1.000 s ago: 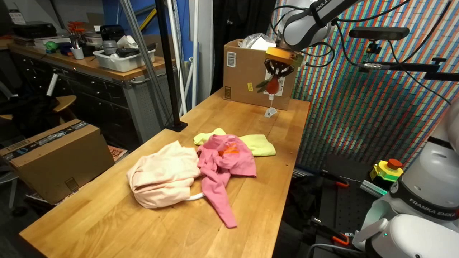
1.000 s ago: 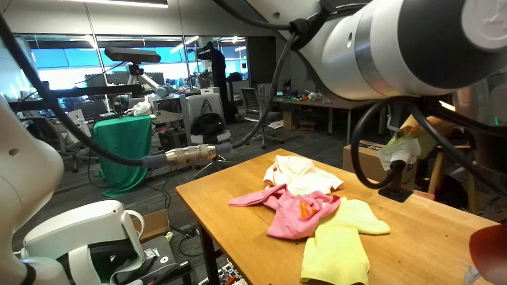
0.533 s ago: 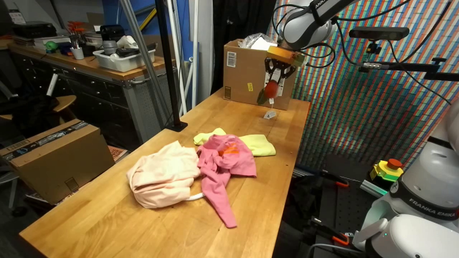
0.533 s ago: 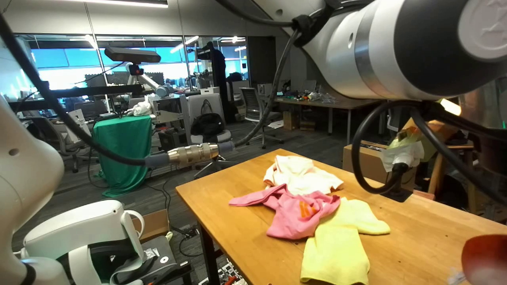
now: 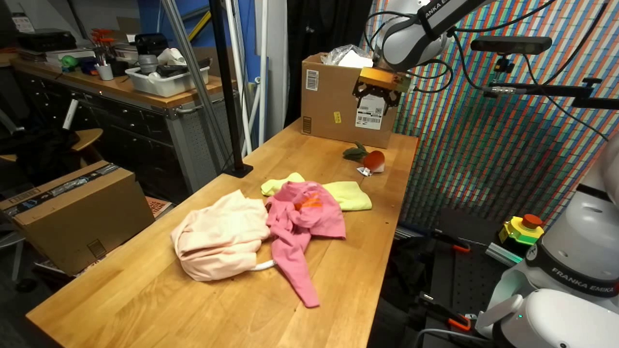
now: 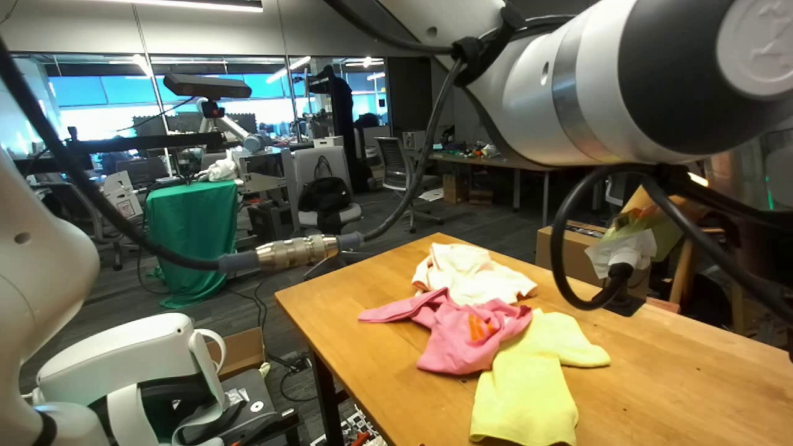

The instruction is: Separate the objects on the table.

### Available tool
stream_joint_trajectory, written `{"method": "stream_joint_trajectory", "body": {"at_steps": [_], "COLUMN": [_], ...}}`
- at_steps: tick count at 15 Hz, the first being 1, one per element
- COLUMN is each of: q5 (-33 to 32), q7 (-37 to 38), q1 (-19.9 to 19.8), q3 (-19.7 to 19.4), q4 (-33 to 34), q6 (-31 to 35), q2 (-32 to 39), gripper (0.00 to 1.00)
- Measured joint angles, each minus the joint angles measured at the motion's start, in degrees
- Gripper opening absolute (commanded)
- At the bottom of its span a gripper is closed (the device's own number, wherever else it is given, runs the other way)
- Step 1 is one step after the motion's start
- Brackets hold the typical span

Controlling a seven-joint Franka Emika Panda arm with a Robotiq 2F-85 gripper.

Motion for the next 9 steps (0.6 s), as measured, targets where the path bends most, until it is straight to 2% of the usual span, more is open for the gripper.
{"method": "stream_joint_trajectory", "body": {"at_steps": [4, 9], "q5": [0.48, 9.10], "q7": [-1.42, -8.97], "q1": [2.68, 8.63], "q3": [2.51, 9.77], "q4": [-0.93, -2.09], "q6": [-4.75, -13.35], "q2": [-0.65, -3.87], "gripper": [1.00, 1.00]}}
